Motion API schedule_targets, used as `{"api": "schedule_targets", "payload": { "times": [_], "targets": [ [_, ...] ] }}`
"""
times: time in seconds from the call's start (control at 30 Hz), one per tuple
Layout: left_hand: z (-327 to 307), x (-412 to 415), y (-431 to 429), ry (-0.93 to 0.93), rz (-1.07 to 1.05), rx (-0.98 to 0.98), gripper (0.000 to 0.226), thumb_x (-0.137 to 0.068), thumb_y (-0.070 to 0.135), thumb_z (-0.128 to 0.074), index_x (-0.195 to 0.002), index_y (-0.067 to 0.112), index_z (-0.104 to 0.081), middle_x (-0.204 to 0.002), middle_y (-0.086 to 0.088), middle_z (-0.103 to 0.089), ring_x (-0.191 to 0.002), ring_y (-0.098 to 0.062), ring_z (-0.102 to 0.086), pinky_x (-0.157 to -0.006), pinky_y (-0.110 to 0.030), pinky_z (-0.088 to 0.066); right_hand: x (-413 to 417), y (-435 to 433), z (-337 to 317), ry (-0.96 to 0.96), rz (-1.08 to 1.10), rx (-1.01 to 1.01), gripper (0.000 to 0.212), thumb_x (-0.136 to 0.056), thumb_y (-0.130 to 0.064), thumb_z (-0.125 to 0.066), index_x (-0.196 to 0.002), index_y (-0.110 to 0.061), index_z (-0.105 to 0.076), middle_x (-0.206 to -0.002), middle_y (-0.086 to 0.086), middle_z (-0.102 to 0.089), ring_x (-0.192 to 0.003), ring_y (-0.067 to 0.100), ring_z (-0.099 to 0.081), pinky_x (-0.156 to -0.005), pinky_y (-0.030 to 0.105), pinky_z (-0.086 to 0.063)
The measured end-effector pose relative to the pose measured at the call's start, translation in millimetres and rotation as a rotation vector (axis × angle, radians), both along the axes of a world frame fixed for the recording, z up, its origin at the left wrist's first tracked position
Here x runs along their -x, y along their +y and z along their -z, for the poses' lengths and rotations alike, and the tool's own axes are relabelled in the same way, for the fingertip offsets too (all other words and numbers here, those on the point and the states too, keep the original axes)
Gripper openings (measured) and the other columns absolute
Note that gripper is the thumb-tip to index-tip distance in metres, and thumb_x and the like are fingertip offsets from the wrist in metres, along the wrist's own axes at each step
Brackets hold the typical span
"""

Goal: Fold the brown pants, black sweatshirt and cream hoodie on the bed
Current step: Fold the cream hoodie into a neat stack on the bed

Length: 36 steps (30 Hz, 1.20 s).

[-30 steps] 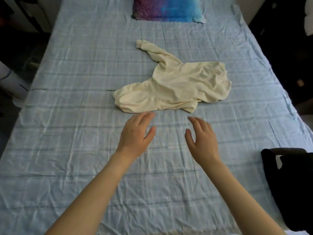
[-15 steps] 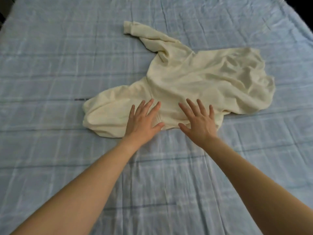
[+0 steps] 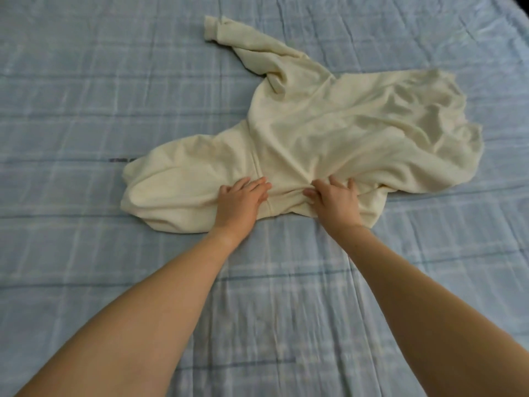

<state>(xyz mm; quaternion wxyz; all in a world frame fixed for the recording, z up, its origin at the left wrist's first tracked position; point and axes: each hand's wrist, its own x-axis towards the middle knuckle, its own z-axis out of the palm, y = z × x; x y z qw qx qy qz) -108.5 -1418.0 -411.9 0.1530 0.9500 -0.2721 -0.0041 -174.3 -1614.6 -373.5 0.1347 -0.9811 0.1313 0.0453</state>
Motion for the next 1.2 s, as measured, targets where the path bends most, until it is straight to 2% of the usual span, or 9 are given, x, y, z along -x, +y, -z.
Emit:
{"api": "schedule_targets", "payload": {
  "times": [0.13, 0.37, 0.47, 0.63, 0.77, 0.97, 1.03, 1.13, 1.2],
  "targets": [
    [-29.4, 22.8, 10.9, 0.108, 0.034, 0.105, 0.028, -0.101, 0.02, -0.047, -0.123, 0.014, -0.064, -0.128, -0.004, -0.065, -0.117, -0.028, -0.057, -0.088, -0.043, -0.043, 36.8, 7.8, -21.4, 0.051, 0.013, -0.017, 0.035, -0.105, -0.038, -0.039, -0.1, -0.01, -0.06, -0.094, 0.013, -0.066, -0.092, 0.038, -0.062, -0.11, 0.047, -0.027],
    [-72.4, 130.8, 62.6, -0.074, 0.167, 0.092, 0.012, -0.086, 0.016, -0.063, -0.088, 0.009, -0.072, -0.09, -0.004, -0.074, -0.076, -0.025, -0.07, -0.053, -0.037, -0.052, 154.1, 48.9, -50.2, 0.021, 0.007, -0.126, 0.03, -0.103, -0.033, -0.049, -0.109, -0.01, -0.068, -0.1, 0.011, -0.07, -0.098, 0.036, -0.063, -0.11, 0.049, -0.028],
    [-77.6, 189.0, 98.5, -0.091, 0.197, 0.075, 0.027, -0.085, 0.026, -0.048, -0.089, 0.015, -0.072, -0.091, 0.002, -0.074, -0.079, -0.021, -0.069, -0.056, -0.032, -0.05, 216.5, 82.3, -62.6, 0.021, 0.002, -0.15, 0.025, -0.1, -0.028, -0.057, -0.108, -0.009, -0.07, -0.095, 0.01, -0.071, -0.094, 0.036, -0.065, -0.107, 0.054, -0.033],
    [-63.5, 288.2, 168.9, -0.085, 0.262, 0.066, 0.02, -0.081, 0.024, -0.053, -0.099, 0.025, -0.062, -0.102, 0.008, -0.071, -0.092, -0.016, -0.061, -0.059, -0.03, -0.045, 324.8, 155.9, -68.5, -0.012, 0.018, -0.071, 0.02, -0.085, -0.022, -0.077, -0.099, -0.008, -0.076, -0.093, 0.008, -0.077, -0.099, 0.034, -0.071, -0.098, 0.065, -0.044],
    [-48.6, 353.2, 238.3, -0.044, 0.304, -0.005, 0.027, -0.086, 0.021, -0.05, -0.103, 0.024, -0.07, -0.117, 0.007, -0.069, -0.102, -0.02, -0.064, -0.069, -0.031, -0.048, 392.3, 221.6, -67.4, 0.001, -0.002, 0.002, 0.036, -0.089, -0.036, -0.05, -0.091, -0.014, -0.078, -0.096, -0.001, -0.078, -0.096, 0.031, -0.074, -0.095, 0.067, -0.046],
    [-57.8, 382.2, 344.2, -0.033, 0.339, -0.063, 0.04, -0.098, 0.028, -0.037, -0.101, 0.018, -0.076, -0.118, 0.002, -0.071, -0.103, -0.023, -0.069, -0.078, -0.032, -0.057, 430.2, 333.2, -69.7, 0.304, -0.053, -0.079, 0.039, -0.088, -0.039, -0.044, -0.087, -0.021, -0.078, -0.097, -0.004, -0.078, -0.093, 0.029, -0.075, -0.09, 0.067, -0.048],
    [-68.7, 379.8, 353.1, 0.026, 0.301, -0.068, 0.052, -0.102, 0.035, -0.028, -0.1, 0.017, -0.076, -0.115, 0.002, -0.072, -0.102, -0.025, -0.07, -0.079, -0.035, -0.058, 420.2, 344.3, -72.1, 0.324, -0.084, -0.091, 0.031, -0.092, -0.04, -0.052, -0.094, -0.021, -0.076, -0.103, -0.004, -0.077, -0.096, 0.029, -0.073, -0.095, 0.067, -0.045],
    [-90.2, 373.3, 329.9, 0.124, 0.207, -0.061, 0.045, -0.092, 0.037, -0.038, -0.11, 0.017, -0.074, -0.119, 0.0, -0.07, -0.107, -0.027, -0.069, -0.088, -0.043, -0.056, 395.1, 322.5, -77.7, 0.295, -0.042, -0.202, 0.033, -0.102, -0.037, -0.05, -0.126, -0.02, -0.065, -0.138, 0.0, -0.061, -0.126, 0.025, -0.057, -0.116, 0.055, -0.024],
    [-104.4, 364.8, 300.9, 0.138, 0.152, -0.044, 0.049, -0.09, 0.039, -0.038, -0.126, 0.019, -0.066, -0.133, 0.0, -0.062, -0.121, -0.026, -0.06, -0.099, -0.048, -0.047, 373.2, 290.4, -89.6, 0.143, -0.032, -0.229, 0.039, -0.101, -0.032, -0.053, -0.136, -0.016, -0.06, -0.148, 0.006, -0.052, -0.135, 0.026, -0.049, -0.116, 0.05, -0.028]
  ]
}}
